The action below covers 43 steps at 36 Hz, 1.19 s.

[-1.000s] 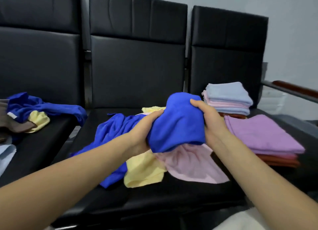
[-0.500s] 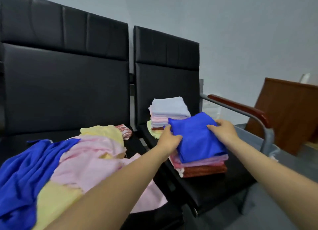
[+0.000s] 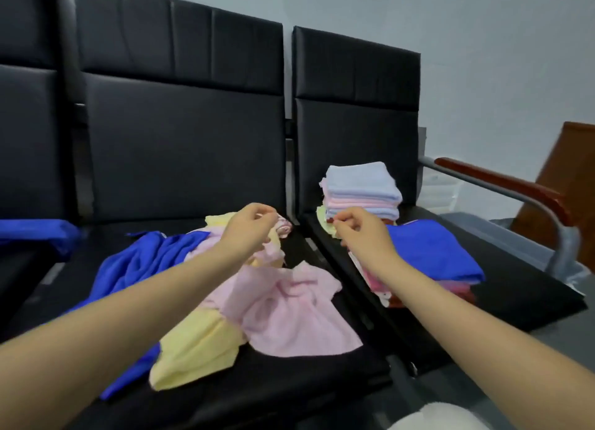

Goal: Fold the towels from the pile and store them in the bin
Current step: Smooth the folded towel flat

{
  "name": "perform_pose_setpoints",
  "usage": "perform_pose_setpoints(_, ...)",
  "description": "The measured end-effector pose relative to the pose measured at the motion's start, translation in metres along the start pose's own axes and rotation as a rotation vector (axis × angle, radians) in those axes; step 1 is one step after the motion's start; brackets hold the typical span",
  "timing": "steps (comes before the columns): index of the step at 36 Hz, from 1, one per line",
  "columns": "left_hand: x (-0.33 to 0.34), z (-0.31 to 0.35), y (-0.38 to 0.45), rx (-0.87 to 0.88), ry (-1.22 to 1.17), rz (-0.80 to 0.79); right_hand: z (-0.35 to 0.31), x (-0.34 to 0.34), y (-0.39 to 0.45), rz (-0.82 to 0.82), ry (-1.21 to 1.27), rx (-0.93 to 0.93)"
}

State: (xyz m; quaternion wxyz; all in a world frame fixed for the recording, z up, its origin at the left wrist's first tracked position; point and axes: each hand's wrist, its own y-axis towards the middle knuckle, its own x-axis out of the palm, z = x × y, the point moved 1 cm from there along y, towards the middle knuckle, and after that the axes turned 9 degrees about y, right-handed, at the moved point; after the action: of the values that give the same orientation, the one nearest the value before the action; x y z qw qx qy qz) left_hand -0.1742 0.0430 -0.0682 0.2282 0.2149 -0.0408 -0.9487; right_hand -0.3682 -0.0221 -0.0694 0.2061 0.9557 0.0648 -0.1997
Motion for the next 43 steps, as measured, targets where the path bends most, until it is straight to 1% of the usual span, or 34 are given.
perform_pose_setpoints(4, -0.073, -0.030, -0.012, -0.033, 0.078, 0.106, -0.012, 0.067, -0.013, -0.171, 0.123, 0.025)
perform_pose_setpoints(7, -0.116, -0.060, -0.018, -0.096, 0.141, 0.164, -0.023, 0.111, -0.024, -0.242, 0.196, 0.039)
perform_pose_setpoints(12, -0.169, -0.116, -0.022, -0.232, 0.247, 0.276, -0.041, 0.168, -0.040, -0.372, 0.209, 0.008)
perform_pose_setpoints(15, -0.190, -0.142, -0.020, -0.322, 0.375, 0.294, -0.051, 0.194, -0.046, -0.477, 0.176, 0.033)
perform_pose_setpoints(18, -0.199, -0.164, -0.018, -0.393, 0.420, 0.266, -0.054, 0.209, -0.049, -0.564, 0.221, 0.101)
perform_pose_setpoints(20, -0.201, -0.174, -0.014, -0.413, 0.391, 0.263, -0.055, 0.218, -0.047, -0.540, 0.231, 0.159)
perform_pose_setpoints(23, -0.200, -0.174, -0.011, -0.445, 0.298, 0.271, -0.057, 0.237, -0.038, -0.425, 0.221, 0.230)
perform_pose_setpoints(27, -0.195, -0.175, -0.012, -0.492, 0.265, 0.184, -0.056, 0.256, -0.031, -0.363, -0.015, 0.101)
perform_pose_setpoints(30, -0.191, -0.170, -0.016, -0.498, 0.256, 0.131, -0.053, 0.261, -0.034, -0.344, -0.039, 0.083)
perform_pose_setpoints(31, -0.191, -0.169, -0.017, -0.496, 0.222, 0.120, -0.053, 0.262, -0.036, -0.336, -0.015, 0.107)
perform_pose_setpoints(33, -0.189, -0.166, -0.018, -0.510, 0.105, 0.125, -0.054, 0.259, -0.038, -0.309, 0.153, 0.187)
perform_pose_setpoints(36, -0.192, -0.159, -0.020, -0.479, -0.067, 0.241, -0.064, 0.250, -0.036, -0.300, 0.519, 0.344)
perform_pose_setpoints(37, -0.194, -0.155, -0.021, -0.440, -0.111, 0.289, -0.068, 0.244, -0.035, -0.292, 0.613, 0.391)
perform_pose_setpoints(39, -0.197, -0.145, -0.024, -0.328, -0.154, 0.370, -0.073, 0.225, -0.031, -0.208, 0.787, 0.467)
perform_pose_setpoints(41, -0.199, -0.134, -0.032, -0.194, -0.146, 0.413, -0.073, 0.206, -0.023, -0.141, 0.950, 0.461)
perform_pose_setpoints(43, -0.200, -0.124, -0.042, -0.074, -0.108, 0.421, -0.073, 0.187, -0.016, -0.146, 1.036, 0.447)
